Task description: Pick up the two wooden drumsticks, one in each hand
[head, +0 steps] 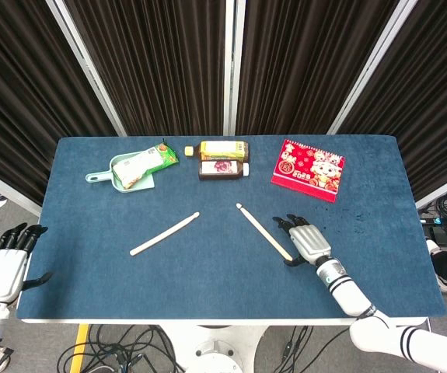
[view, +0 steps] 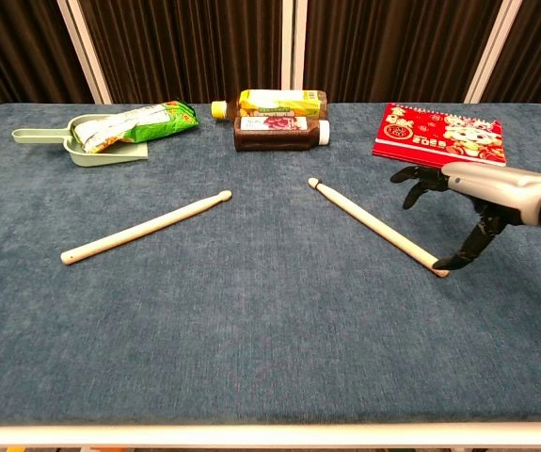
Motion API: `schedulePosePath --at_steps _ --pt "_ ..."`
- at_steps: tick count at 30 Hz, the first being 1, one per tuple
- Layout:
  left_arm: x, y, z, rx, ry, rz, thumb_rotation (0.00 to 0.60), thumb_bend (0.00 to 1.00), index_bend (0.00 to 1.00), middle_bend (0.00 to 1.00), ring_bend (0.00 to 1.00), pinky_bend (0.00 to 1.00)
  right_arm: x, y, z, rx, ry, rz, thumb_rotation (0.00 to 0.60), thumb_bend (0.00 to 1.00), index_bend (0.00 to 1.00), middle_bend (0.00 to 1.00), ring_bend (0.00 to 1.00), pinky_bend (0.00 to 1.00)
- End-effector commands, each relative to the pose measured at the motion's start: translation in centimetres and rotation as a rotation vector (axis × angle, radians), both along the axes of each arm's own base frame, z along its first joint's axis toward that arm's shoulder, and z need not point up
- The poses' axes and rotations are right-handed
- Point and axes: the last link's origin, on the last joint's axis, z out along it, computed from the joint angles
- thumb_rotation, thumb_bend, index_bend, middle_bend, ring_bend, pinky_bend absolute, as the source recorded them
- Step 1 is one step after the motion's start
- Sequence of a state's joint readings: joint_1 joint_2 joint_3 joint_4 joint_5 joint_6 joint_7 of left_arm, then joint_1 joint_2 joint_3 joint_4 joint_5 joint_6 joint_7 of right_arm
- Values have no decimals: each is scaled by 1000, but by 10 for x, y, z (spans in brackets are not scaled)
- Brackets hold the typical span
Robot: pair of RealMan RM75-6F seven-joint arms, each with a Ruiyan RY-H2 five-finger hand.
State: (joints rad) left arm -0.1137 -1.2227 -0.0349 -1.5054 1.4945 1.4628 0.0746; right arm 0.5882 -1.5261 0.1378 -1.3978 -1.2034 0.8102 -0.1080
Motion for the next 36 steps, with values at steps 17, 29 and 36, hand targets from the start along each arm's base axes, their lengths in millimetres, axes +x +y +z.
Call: schedulePosePath --at_steps 17,29,36 --pt "-7 2 -2 -4 -22 13 600 27 169 147 80 149 -18 -16 -8 -129 138 36 600 115 103 214 0 83" --pt "-7 6 -2 -3 -22 11 600 27 169 147 80 149 -21 -34 9 -176 134 25 600 335 246 297 25 83" --pt "-7 5 -3 -9 -22 10 600 27 169 147 81 148 -14 -33 -1 -154 129 26 600 334 331 366 76 83"
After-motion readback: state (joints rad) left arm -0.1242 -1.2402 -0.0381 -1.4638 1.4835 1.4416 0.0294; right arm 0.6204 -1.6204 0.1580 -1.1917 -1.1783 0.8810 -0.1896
